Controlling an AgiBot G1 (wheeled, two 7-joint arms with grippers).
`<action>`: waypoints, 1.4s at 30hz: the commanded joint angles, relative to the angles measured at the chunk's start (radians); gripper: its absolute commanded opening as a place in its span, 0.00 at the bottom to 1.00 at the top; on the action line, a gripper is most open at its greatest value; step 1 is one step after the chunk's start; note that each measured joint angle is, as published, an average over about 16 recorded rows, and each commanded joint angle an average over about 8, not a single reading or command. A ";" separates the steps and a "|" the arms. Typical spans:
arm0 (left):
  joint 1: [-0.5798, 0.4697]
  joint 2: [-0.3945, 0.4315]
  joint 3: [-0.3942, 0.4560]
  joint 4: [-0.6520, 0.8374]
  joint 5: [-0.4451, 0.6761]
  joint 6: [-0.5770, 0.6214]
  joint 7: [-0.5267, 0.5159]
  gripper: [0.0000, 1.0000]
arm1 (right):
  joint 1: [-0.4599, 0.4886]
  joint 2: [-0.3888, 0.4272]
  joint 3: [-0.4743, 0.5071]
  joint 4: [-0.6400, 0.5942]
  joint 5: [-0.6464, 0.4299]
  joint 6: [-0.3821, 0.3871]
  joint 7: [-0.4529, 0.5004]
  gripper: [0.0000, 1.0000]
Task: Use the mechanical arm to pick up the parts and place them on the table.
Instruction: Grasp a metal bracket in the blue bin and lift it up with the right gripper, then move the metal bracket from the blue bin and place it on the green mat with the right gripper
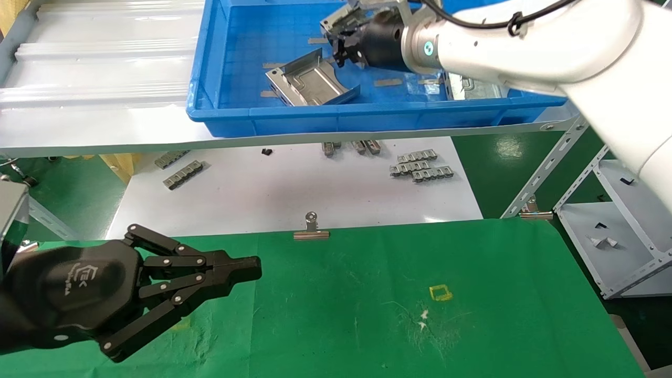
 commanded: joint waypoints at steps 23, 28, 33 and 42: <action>0.000 0.000 0.000 0.000 0.000 0.000 0.000 1.00 | 0.074 0.417 0.238 0.164 0.410 -0.789 -0.684 0.00; 0.000 0.000 0.000 0.000 0.000 0.000 0.000 1.00 | 0.066 0.507 0.232 0.191 0.441 -0.997 -0.772 0.00; 0.000 0.000 0.000 0.000 0.000 0.000 0.000 1.00 | 0.027 0.599 0.178 0.252 0.466 -1.102 -0.832 0.00; 0.000 0.000 0.000 0.000 0.000 0.000 0.000 1.00 | -0.065 0.710 0.038 0.284 0.525 -1.103 -0.943 0.00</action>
